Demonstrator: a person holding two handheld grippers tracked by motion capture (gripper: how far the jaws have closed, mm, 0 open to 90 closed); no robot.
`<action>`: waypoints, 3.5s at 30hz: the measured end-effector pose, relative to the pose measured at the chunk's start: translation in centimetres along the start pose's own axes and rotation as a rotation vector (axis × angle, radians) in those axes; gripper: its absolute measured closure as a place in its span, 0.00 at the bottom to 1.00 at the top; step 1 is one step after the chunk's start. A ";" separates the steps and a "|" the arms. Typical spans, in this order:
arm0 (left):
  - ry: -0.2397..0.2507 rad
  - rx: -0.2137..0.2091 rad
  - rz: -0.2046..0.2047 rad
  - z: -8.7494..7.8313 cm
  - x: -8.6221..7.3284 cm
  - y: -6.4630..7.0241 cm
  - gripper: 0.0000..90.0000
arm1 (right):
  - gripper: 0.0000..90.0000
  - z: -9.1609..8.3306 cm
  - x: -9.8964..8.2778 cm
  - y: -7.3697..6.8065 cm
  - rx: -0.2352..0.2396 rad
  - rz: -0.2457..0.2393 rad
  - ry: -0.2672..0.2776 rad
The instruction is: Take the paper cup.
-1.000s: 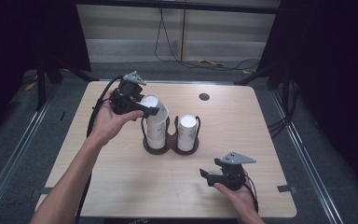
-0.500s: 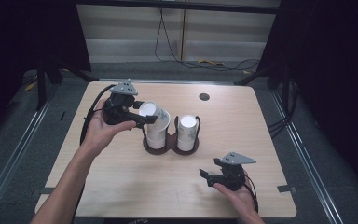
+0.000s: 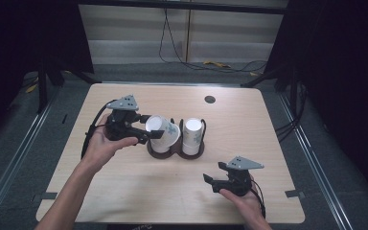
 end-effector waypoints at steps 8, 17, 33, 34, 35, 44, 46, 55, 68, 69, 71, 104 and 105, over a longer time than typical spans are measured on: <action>-0.036 -0.019 0.019 1.0 -1.7 0.4 0.40 | 0.25 -0.1 0.5 -0.8 0.071 -0.013 0.025; -0.073 -0.024 0.038 2.4 -3.8 0.7 0.40 | 0.16 -0.4 1.5 -1.3 0.126 -0.028 0.057; -0.131 -0.071 0.042 4.1 -7.2 1.5 0.39 | 0.16 0.7 3.5 -3.3 0.264 -0.089 0.116; -0.129 -0.075 0.039 4.2 -7.4 1.5 0.39 | 0.16 0.7 3.5 -3.3 0.264 -0.089 0.116; -0.130 -0.081 0.033 4.3 -7.7 1.5 0.39 | 0.16 0.6 3.4 -3.3 0.270 -0.091 0.120; -0.159 -0.125 0.032 4.7 -8.8 2.2 0.40 | 0.16 0.5 2.8 -4.1 0.314 -0.110 0.127; -0.157 -0.127 0.037 4.7 -8.8 2.3 0.40 | 0.16 0.5 2.7 -4.2 0.319 -0.111 0.128; -0.135 -0.173 0.036 5.1 -8.8 3.2 0.39 | 0.16 1.0 3.0 -4.6 0.340 -0.113 0.155; -0.094 -0.224 0.032 4.0 -7.9 3.9 0.40 | 0.18 0.7 3.6 -4.8 0.381 -0.107 0.215; -0.094 -0.227 0.036 3.9 -7.8 4.1 0.40 | 0.18 0.7 3.7 -4.7 0.385 -0.102 0.225; -0.092 -0.230 0.042 3.9 -7.7 4.2 0.40 | 0.16 0.6 3.8 -4.7 0.391 -0.103 0.231; -0.128 -0.301 0.058 4.5 -7.5 6.2 0.39 | 0.16 1.4 3.6 -6.2 0.427 -0.187 0.238; -0.129 -0.302 0.058 4.6 -7.6 6.3 0.39 | 0.16 1.4 3.6 -6.4 0.433 -0.191 0.240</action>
Point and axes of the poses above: each handheld gripper's, and its own axes: z roughly forward along the jaws, x roughly out of its top, y roughly to its right, the point moved 6 cm from there along z, roughly forward along the jaws, and after that the axes turned 10 degrees about -z, right-handed, at the moved point
